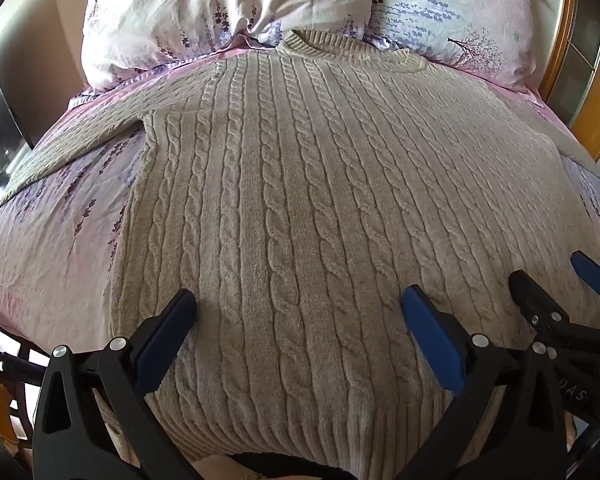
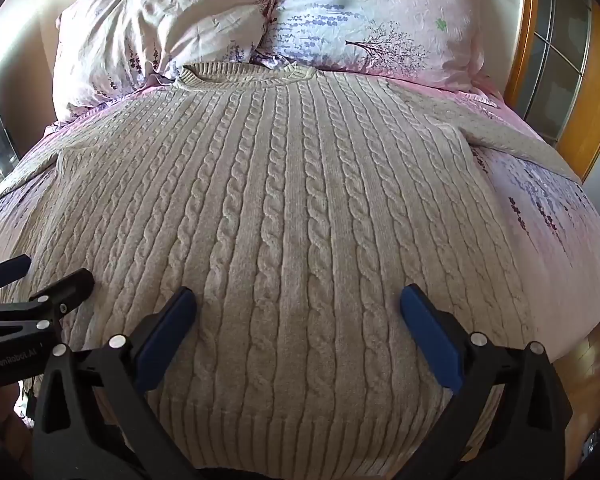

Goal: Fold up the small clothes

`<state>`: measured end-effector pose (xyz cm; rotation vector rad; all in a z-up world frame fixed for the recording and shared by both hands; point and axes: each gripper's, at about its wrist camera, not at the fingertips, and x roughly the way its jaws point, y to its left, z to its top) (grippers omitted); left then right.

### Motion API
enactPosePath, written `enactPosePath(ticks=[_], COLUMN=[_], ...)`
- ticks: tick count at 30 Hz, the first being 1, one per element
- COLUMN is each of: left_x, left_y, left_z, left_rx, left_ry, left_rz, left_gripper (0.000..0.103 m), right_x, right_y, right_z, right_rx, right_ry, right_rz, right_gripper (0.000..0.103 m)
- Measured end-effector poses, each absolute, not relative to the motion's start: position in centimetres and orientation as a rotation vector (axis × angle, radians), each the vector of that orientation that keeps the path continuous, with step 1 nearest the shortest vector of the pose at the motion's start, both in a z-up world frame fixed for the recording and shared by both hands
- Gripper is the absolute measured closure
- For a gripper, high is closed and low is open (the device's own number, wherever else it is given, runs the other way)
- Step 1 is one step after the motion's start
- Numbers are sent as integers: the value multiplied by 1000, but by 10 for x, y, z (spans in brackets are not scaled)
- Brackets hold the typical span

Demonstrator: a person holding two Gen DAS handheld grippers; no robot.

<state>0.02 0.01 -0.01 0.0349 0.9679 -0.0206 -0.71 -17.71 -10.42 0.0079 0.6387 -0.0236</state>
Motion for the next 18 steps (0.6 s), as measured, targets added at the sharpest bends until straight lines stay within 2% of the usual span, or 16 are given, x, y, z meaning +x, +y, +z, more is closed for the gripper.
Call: enactPosePath(ticks=[18], left_x=[-1], left_y=[0], left_z=[0], left_rx=[37], left_ry=[961], left_rz=[-20], left_gripper=[1], right_x=[-7], right_y=[-177], right_z=[-103], right_rx=[7], right_ry=[641], right_rz=[-24], right_gripper=[2])
